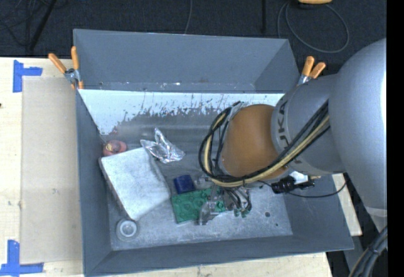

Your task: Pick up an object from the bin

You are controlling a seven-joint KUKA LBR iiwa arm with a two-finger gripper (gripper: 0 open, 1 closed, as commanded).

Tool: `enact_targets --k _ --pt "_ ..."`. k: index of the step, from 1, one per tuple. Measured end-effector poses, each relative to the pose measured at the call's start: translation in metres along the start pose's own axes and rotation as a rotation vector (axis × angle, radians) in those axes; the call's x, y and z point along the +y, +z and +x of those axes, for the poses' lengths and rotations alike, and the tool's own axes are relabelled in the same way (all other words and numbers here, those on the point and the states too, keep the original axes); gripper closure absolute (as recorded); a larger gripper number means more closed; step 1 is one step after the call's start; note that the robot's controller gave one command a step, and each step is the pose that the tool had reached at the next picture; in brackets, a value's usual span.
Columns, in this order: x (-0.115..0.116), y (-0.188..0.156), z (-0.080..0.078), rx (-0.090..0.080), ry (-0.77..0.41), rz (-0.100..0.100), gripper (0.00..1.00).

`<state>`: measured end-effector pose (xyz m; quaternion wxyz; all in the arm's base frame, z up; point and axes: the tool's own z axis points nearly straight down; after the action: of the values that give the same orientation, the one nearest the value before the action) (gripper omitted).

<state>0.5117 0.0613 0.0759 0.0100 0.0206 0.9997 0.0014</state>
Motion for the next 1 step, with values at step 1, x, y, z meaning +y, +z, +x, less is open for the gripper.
enact_targets --k 1 --pt "0.0052 -0.1005 0.0071 0.015 -0.259 0.0 1.0"
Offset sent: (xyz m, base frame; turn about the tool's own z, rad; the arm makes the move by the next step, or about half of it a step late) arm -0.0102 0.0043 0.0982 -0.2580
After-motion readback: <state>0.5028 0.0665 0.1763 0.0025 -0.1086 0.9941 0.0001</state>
